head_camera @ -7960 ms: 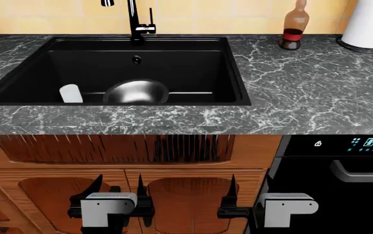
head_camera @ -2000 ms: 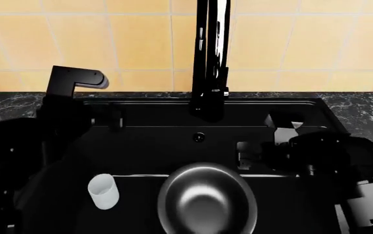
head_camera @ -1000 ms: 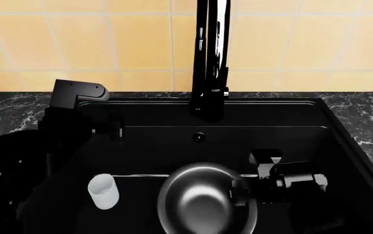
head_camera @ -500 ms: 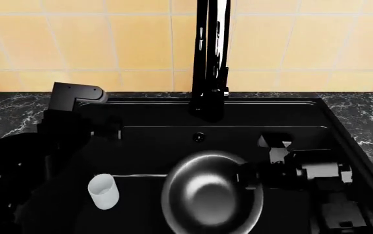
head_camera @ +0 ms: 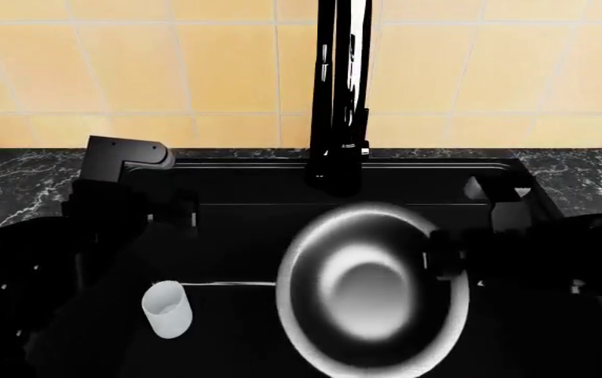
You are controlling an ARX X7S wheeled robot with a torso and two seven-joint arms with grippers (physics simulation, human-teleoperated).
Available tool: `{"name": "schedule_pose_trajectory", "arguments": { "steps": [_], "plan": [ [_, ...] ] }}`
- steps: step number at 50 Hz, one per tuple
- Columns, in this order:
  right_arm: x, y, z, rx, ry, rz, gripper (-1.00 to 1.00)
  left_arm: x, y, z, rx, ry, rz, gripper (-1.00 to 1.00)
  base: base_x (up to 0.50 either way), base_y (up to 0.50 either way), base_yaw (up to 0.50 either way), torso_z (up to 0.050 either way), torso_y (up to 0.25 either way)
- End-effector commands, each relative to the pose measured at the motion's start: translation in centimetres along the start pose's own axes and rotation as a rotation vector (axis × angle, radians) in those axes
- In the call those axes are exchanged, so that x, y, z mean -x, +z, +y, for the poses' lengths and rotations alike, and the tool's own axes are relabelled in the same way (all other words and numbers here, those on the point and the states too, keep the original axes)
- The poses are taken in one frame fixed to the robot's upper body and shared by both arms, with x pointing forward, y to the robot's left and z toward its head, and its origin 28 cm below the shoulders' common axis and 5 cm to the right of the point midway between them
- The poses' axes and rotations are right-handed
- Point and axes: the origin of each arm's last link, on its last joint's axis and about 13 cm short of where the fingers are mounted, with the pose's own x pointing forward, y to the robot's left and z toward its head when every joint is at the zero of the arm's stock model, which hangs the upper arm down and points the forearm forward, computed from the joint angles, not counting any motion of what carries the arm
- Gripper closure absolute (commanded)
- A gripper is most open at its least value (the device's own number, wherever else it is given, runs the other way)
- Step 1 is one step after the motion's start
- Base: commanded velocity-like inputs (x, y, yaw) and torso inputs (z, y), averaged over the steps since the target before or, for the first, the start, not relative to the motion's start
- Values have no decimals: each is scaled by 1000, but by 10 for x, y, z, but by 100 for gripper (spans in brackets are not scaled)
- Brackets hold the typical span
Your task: Pick the cup and bowl from the sink and place them on the counter for drying.
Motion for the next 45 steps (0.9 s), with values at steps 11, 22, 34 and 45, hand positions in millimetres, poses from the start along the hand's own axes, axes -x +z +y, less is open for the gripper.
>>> {"name": "schedule_pose_trajectory", "arguments": {
  "steps": [11, 22, 34, 45],
  "plan": [
    [86, 20, 1, 51, -125, -145, 100, -1, -1, 0, 1, -5, -3, -100, 0, 0, 0, 0, 0],
    [126, 17, -10, -43, -265, -234, 100, -5, -5, 0, 11, -8, 0, -100, 0, 0, 0, 0, 0],
    [178, 0, -19, -155, -398, -355, 100, -5, -4, 3, 8, -11, -5, -100, 0, 0, 0, 0, 1],
    [210, -19, -33, -347, -516, -505, 100, -9, -10, 1, 17, -19, 2, -100, 0, 0, 0, 0, 0]
  ]
}}
